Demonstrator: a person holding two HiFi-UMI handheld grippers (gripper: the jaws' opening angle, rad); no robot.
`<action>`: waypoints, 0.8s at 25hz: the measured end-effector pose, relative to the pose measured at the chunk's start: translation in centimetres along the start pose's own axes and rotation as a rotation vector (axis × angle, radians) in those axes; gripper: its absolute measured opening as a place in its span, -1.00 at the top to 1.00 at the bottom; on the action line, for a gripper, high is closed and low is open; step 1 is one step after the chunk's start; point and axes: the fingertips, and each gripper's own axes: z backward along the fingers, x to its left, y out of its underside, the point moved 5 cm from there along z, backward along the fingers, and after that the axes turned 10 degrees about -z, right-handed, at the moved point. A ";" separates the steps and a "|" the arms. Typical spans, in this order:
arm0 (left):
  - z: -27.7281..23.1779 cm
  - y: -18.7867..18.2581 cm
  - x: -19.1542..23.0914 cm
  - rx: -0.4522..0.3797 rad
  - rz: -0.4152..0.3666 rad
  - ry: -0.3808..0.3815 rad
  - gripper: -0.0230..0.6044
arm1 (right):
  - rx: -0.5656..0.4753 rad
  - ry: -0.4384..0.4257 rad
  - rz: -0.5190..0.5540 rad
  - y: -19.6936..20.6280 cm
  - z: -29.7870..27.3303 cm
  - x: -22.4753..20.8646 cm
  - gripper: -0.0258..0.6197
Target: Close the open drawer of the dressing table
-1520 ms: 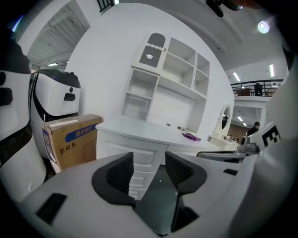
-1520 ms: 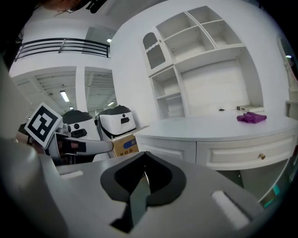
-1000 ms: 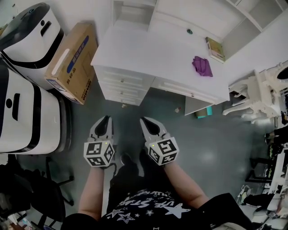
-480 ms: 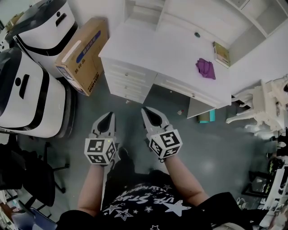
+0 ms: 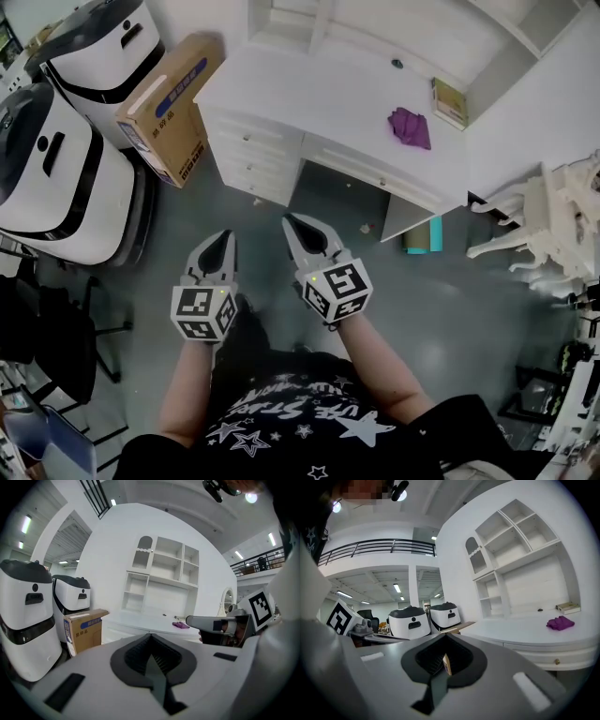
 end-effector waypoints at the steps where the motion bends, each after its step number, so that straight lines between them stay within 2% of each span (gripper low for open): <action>1: 0.6 0.0 -0.7 -0.005 0.002 -0.010 0.90 | 0.001 -0.012 0.004 0.0 0.9 0.2 0.92; 8: 4.8 0.5 -6.4 -0.047 -0.018 -0.055 0.90 | -0.015 -0.057 0.014 1.0 7.5 0.9 0.92; 20: 12.6 1.5 -14.3 -0.096 -0.002 -0.133 0.90 | -0.014 -0.131 0.014 3.3 17.6 2.6 0.92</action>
